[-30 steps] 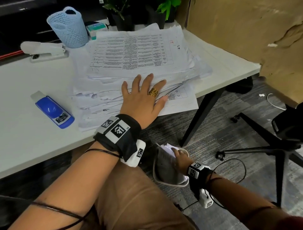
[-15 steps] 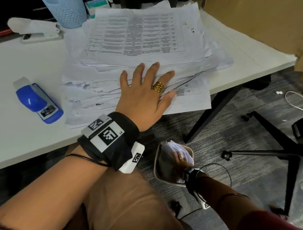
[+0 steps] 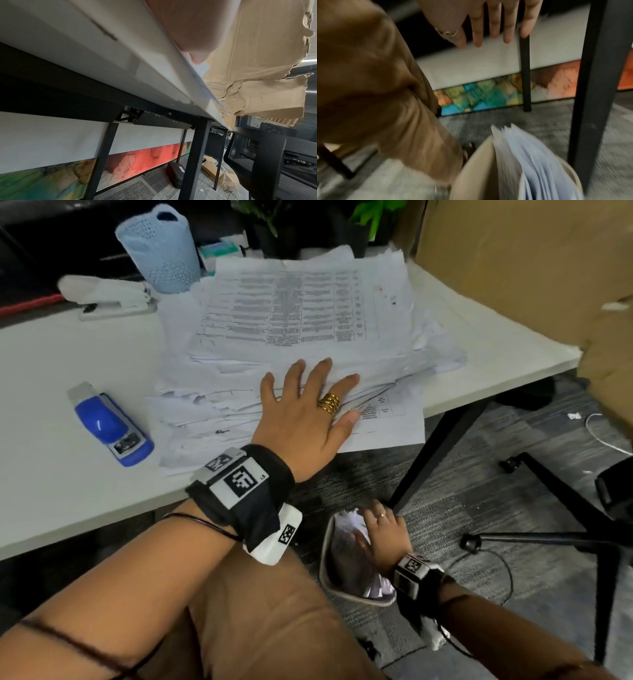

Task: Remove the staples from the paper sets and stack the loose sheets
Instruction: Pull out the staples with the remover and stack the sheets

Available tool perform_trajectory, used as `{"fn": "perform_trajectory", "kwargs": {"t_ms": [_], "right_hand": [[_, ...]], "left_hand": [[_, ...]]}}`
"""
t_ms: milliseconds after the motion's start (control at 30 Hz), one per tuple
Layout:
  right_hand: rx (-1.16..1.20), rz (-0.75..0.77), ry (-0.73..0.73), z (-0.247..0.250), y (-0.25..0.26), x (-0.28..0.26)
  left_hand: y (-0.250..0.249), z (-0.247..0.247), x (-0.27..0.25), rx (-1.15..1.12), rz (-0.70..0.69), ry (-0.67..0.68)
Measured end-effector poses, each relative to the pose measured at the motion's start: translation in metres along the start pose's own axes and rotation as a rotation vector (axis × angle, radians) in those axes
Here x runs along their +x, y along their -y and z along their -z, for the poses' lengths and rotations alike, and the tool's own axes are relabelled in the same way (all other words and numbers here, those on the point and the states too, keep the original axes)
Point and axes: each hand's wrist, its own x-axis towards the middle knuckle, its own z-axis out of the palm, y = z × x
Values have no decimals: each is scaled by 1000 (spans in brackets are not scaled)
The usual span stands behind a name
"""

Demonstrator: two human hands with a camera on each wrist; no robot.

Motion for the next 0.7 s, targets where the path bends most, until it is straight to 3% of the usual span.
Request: {"fn": "perform_trajectory", "kwargs": {"t_ms": [133, 233, 433, 533, 700], "right_hand": [[50, 141, -462, 77, 17, -27], [86, 181, -727, 136, 36, -39], [189, 258, -1017, 218, 72, -35], [188, 198, -1008, 242, 86, -23], [39, -130, -619, 251, 95, -2]], "left_hand": [[1, 3, -1, -100, 9, -16], [1, 10, -1, -289, 108, -96], [11, 39, 4, 56, 114, -36], [24, 44, 3, 3, 135, 30], [40, 42, 0, -153, 161, 90]]}}
